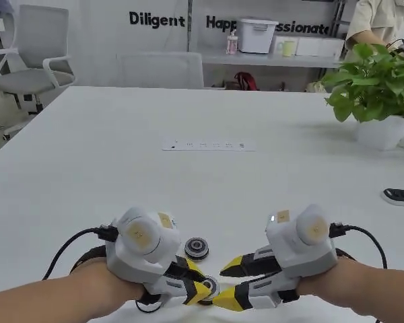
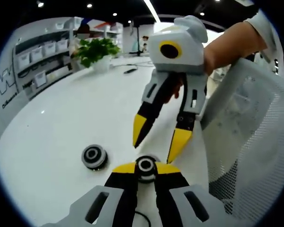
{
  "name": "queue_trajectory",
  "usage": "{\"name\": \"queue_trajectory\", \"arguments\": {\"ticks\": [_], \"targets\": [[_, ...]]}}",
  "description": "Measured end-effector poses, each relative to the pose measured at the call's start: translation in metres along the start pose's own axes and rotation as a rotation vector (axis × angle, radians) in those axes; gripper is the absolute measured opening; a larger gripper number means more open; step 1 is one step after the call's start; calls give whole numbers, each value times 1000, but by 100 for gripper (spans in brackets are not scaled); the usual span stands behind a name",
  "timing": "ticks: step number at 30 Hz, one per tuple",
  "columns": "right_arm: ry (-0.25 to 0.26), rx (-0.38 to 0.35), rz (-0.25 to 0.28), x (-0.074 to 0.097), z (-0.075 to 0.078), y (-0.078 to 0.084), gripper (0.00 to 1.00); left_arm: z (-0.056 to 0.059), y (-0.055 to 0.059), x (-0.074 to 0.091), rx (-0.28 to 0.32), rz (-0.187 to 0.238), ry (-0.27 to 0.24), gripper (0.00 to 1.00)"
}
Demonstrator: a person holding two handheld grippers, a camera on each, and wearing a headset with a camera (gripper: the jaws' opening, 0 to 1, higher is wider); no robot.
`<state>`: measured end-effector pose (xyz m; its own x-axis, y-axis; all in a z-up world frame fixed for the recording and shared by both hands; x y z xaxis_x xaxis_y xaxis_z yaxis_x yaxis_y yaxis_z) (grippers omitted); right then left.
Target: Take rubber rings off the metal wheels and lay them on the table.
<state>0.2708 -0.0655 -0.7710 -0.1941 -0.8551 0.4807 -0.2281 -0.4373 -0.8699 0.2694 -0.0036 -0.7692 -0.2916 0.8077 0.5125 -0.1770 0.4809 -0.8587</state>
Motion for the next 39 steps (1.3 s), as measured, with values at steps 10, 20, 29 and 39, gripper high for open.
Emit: {"name": "queue_trajectory", "arguments": {"ticks": [10,20,29,39], "targets": [[-32,15,-26,-14,-5,-2,30,0,4,6,8,-14,-9,13],[-40,31,-47,-21,-10,0,25,1,6,9,24,-4,-29,13],[-13,37,-72,-17,-7,7,19,2,6,10,26,2,-42,13],[-9,34,-67,-17,-6,6,17,2,6,10,22,0,-50,13]]}}
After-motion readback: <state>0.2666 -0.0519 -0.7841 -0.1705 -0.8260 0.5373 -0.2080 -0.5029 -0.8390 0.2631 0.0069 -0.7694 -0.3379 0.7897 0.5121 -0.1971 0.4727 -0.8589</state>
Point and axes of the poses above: the centre of the closed fingertips' face, and the gripper's own axes: x roughly backward along the fingers, z roughly to its right, y roughly out of its underside, the point moved 4 cm from there along x, roughly backward along the fingers, and after that the axes turned 7 degrees about z, right-handed, at the moved point
